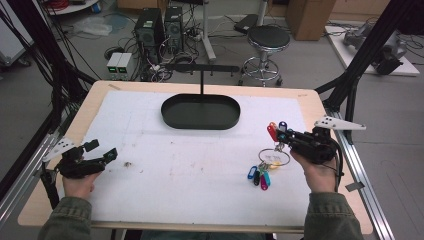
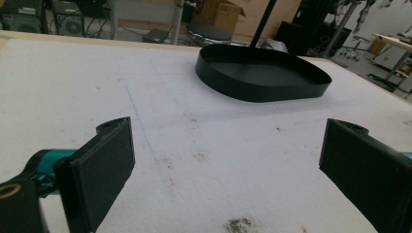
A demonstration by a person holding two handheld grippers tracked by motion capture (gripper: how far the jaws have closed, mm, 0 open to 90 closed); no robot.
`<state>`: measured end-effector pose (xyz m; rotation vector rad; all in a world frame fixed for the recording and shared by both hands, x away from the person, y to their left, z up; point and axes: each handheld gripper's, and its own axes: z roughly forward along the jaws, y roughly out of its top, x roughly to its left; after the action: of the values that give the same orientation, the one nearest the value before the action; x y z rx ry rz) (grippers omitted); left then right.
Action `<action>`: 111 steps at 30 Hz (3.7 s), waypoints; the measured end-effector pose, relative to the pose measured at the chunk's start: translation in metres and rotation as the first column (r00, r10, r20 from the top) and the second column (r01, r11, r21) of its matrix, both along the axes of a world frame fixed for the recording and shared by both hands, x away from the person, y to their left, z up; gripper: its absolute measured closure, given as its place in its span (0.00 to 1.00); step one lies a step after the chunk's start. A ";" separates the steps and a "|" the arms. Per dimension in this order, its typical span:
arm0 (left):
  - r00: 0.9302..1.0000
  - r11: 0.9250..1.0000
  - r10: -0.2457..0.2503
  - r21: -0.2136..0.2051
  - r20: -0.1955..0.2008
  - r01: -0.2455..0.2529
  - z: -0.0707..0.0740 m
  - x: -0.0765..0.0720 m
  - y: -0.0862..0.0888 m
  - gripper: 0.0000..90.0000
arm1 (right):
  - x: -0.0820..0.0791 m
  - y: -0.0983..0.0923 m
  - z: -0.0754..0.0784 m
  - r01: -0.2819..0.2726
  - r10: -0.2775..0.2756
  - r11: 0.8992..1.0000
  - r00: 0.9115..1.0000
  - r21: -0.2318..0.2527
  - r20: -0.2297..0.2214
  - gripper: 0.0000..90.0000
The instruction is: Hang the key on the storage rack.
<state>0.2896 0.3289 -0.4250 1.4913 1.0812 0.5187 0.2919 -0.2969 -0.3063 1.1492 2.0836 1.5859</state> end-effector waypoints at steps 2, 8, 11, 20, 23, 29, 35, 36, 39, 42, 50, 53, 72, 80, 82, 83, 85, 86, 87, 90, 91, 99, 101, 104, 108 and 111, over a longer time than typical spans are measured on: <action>1.000 1.000 -0.004 0.007 -0.006 0.004 0.000 0.000 -0.001 0.07 | 0.001 0.001 0.004 -0.002 0.002 1.000 1.000 0.002 0.008 0.90; 1.000 1.000 0.003 0.007 -0.008 -0.003 0.000 0.000 -0.001 0.07 | 0.007 0.009 0.022 -0.014 0.015 1.000 0.999 -0.003 0.029 0.90; 1.000 1.000 0.003 0.008 -0.012 -0.003 -0.001 0.001 -0.001 0.07 | 0.012 0.014 0.032 -0.019 0.019 1.000 0.999 0.000 0.036 0.90; 1.000 1.000 0.016 0.007 -0.007 -0.016 0.000 0.000 0.001 0.07 | 0.037 0.031 0.041 -0.026 0.026 1.000 0.999 0.012 0.019 0.90; 1.000 1.000 0.014 0.005 -0.007 -0.014 0.000 0.000 0.000 0.07 | 0.045 0.038 0.046 -0.032 0.032 0.999 0.999 0.024 0.020 0.90; 1.000 1.000 0.024 0.004 0.003 -0.024 0.000 0.000 0.002 0.07 | 0.058 0.054 0.061 -0.059 0.058 0.998 0.998 0.023 0.027 0.90; 1.000 1.000 0.026 0.008 0.000 -0.026 0.000 0.000 0.001 0.07 | 0.070 0.073 0.075 -0.080 0.080 0.997 0.996 0.006 0.030 0.90; 1.000 1.000 0.024 0.007 0.000 -0.024 0.000 0.000 0.002 0.07 | 0.072 0.076 0.078 -0.086 0.086 0.996 0.996 0.007 0.031 0.90; 1.000 1.000 0.024 0.007 -0.003 -0.023 -0.001 0.000 0.002 0.07 | 0.077 0.084 0.084 -0.095 0.095 0.995 0.995 0.003 0.030 0.90; 1.000 1.000 0.025 0.009 -0.001 -0.025 0.000 -0.001 0.002 0.07 | 0.085 0.093 0.087 -0.101 0.102 0.995 0.995 -0.010 0.020 0.90; 1.000 0.999 0.027 0.018 -0.003 -0.027 -0.001 0.000 0.004 0.07 | 0.111 0.112 0.078 -0.116 0.115 0.993 0.993 -0.013 -0.016 0.90; 1.000 0.999 0.025 0.027 -0.007 -0.025 -0.001 0.000 0.003 0.07 | 0.120 0.118 0.074 -0.122 0.122 0.992 0.992 -0.003 -0.020 0.90; 0.999 0.999 0.035 0.039 -0.016 -0.035 -0.003 -0.006 0.009 0.07 | 0.165 0.152 0.084 -0.134 0.134 0.989 0.991 0.055 0.001 0.90; 0.999 0.999 0.028 0.038 -0.021 -0.027 -0.003 -0.006 0.009 0.07 | 0.178 0.163 0.096 -0.140 0.139 0.988 0.990 0.058 0.012 0.90; 0.999 0.999 0.026 0.039 -0.020 -0.026 -0.003 -0.006 0.009 0.07 | 0.182 0.164 0.099 -0.135 0.134 0.989 0.991 0.062 0.017 0.89; 0.999 0.999 0.027 0.037 -0.022 -0.026 -0.003 -0.006 0.009 0.07 | 0.183 0.164 0.100 -0.132 0.131 0.989 0.991 0.066 0.015 0.90; 0.999 0.999 0.029 0.035 -0.022 -0.028 -0.003 -0.006 0.009 0.07 | 0.187 0.165 0.103 -0.128 0.128 0.990 0.992 0.065 0.012 0.90; 0.999 0.999 0.031 0.033 -0.020 -0.030 -0.003 -0.006 0.009 0.07 | 0.189 0.166 0.104 -0.126 0.125 0.990 0.992 0.063 0.011 0.90; 0.999 0.999 0.029 0.034 -0.022 -0.028 -0.003 -0.006 0.010 0.07 | 0.191 0.166 0.106 -0.121 0.121 0.991 0.993 0.061 0.010 0.89; 0.999 0.999 0.027 0.031 -0.024 -0.026 -0.003 -0.005 0.009 0.07 | 0.197 0.168 0.110 -0.115 0.115 0.992 0.993 0.057 0.013 0.89; 0.999 0.999 0.026 0.034 -0.023 -0.025 -0.003 -0.005 0.009 0.07 | 0.199 0.169 0.111 -0.115 0.114 0.992 0.993 0.050 0.010 0.89; 0.999 0.999 0.028 0.040 -0.024 -0.027 -0.003 -0.005 0.009 0.07 | 0.217 0.176 0.111 -0.092 0.093 0.996 0.996 0.019 -0.017 0.89; 0.999 0.999 0.025 0.039 -0.023 -0.024 -0.004 -0.005 0.009 0.07 | 0.222 0.176 0.110 -0.106 0.106 0.994 0.994 0.008 -0.006 0.89; 1.000 0.999 0.016 0.035 -0.026 -0.015 -0.004 -0.004 0.008 0.07 | 0.229 0.176 0.108 -0.116 0.116 0.993 0.993 0.014 0.017 0.89; 1.000 0.999 0.014 0.032 -0.024 -0.013 -0.004 -0.004 0.008 0.07 | 0.241 0.177 0.102 -0.097 0.097 0.995 0.995 0.007 -0.011 0.89; 0.999 0.999 0.016 0.031 -0.028 -0.015 -0.004 -0.004 0.008 0.07 | 0.250 0.178 0.095 -0.091 0.092 0.996 0.995 0.006 -0.030 0.89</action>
<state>0.2856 0.3372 -0.4290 1.5215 1.1118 0.5288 0.5415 -0.1193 -0.2113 1.0999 2.1820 1.6240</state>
